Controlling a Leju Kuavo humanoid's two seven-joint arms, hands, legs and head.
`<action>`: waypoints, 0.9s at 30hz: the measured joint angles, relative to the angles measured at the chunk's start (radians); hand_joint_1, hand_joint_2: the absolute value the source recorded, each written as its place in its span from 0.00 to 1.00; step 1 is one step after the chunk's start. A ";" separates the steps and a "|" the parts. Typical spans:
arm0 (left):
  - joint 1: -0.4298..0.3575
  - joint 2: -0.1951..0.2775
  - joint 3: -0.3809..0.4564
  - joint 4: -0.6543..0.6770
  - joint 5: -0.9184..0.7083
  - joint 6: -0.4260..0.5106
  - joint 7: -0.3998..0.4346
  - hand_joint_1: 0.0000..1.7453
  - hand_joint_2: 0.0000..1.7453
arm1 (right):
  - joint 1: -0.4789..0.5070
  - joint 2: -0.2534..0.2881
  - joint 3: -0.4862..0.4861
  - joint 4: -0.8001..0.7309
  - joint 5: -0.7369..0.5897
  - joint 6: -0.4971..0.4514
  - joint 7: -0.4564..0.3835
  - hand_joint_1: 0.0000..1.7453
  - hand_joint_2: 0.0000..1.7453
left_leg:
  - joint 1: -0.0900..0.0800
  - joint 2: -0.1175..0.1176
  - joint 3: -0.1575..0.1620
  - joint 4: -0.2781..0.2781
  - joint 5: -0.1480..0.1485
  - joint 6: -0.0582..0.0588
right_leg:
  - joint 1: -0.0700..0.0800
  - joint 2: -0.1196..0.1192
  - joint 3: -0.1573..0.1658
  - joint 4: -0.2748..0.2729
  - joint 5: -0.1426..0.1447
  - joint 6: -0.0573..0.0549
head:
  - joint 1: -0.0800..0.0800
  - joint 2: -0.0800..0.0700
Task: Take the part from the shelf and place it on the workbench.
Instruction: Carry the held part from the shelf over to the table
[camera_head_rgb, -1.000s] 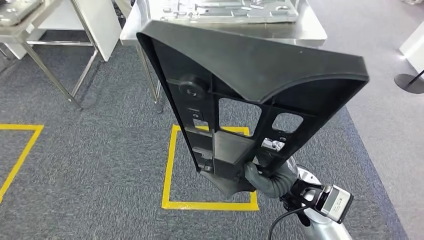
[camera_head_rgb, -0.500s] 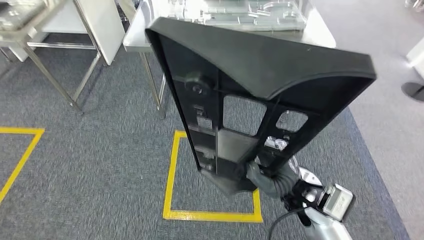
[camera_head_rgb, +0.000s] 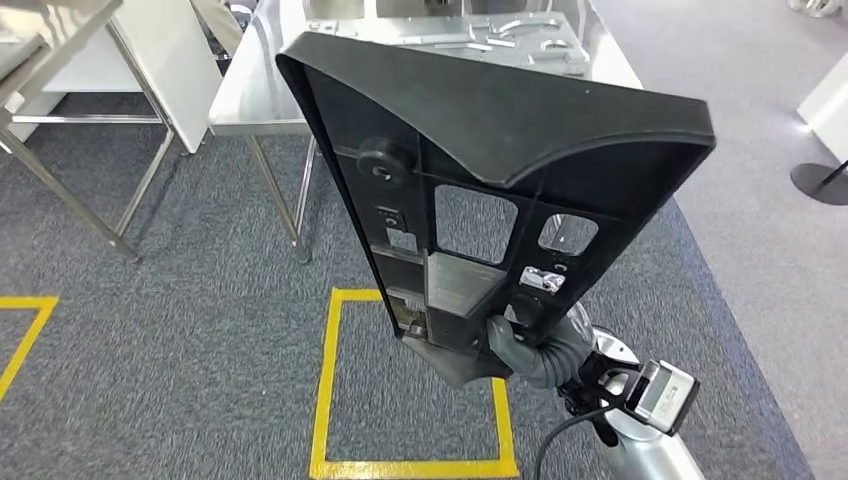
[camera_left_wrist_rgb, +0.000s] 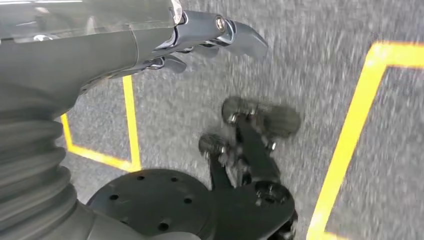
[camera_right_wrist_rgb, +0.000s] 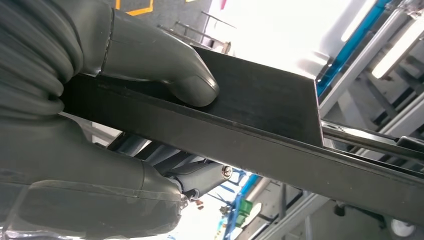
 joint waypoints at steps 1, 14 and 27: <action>0.000 0.001 0.000 0.000 0.000 0.000 0.000 0.00 1.00 | 0.000 0.001 0.001 0.002 0.000 -0.002 0.000 1.00 1.00 | -0.003 -0.002 0.004 -0.009 0.014 0.004 | -0.001 0.002 0.004 0.004 -0.001 0.006 | 0.000 0.000; -0.002 -0.001 0.000 0.000 -0.007 -0.005 -0.008 0.00 1.00 | 0.004 0.001 0.003 0.002 0.002 -0.010 0.000 1.00 1.00 | 0.024 -0.002 0.152 -0.052 -0.080 -0.007 | -0.045 -0.025 -0.135 0.055 0.077 0.073 | 0.006 0.000; 0.002 0.001 0.000 0.000 -0.007 -0.006 -0.007 0.00 1.00 | 0.011 0.010 0.005 0.003 0.006 -0.008 0.000 1.00 1.00 | 0.023 0.003 -0.040 0.175 -0.159 -0.035 | -0.022 -0.014 0.000 -0.001 0.005 0.006 | -0.010 0.000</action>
